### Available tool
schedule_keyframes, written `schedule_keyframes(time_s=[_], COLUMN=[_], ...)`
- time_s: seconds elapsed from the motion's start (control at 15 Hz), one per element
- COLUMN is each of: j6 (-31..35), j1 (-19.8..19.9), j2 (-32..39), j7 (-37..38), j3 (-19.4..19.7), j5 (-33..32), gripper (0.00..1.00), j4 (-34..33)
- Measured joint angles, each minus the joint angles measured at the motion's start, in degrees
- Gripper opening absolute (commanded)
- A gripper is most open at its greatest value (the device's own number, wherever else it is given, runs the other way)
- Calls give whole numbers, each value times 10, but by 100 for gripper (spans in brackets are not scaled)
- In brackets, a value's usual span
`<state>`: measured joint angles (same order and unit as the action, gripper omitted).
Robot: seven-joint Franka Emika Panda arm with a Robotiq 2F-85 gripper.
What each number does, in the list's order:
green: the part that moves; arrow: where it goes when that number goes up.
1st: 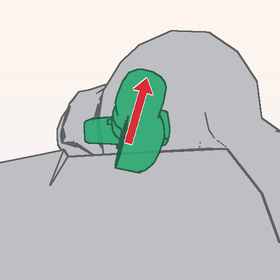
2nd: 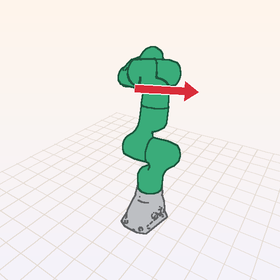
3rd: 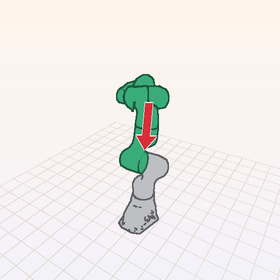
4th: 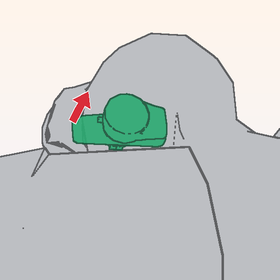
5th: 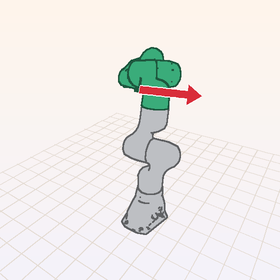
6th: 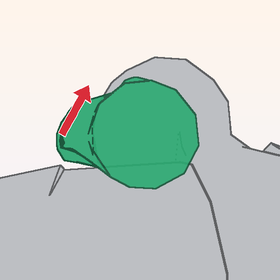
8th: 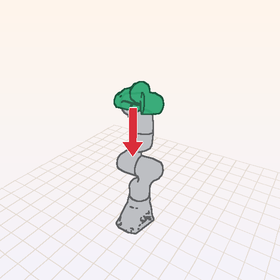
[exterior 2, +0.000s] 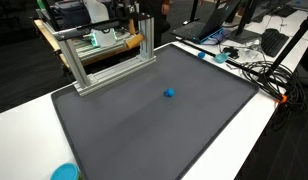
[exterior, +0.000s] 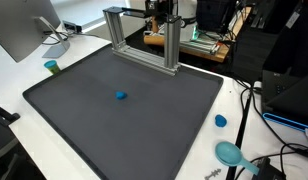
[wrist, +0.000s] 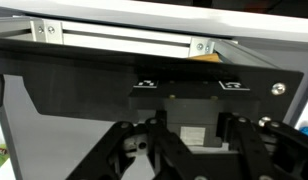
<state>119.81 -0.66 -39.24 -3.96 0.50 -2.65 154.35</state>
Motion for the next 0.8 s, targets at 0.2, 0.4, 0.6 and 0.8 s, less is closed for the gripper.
schedule_keyframes(time_s=[0.2, 0.4, 0.6, 0.8], j6=[-7, -7, -2, 33], j1=[-4, -5, -5, -3], j2=[-1, -1, 0, 11], j7=[-14, -30, -33, -6], j3=[-3, -1, 11, 16], j5=[-2, -2, 10, 32], gripper=[22, 22, 22, 22], j4=[-2, -2, -2, -7])
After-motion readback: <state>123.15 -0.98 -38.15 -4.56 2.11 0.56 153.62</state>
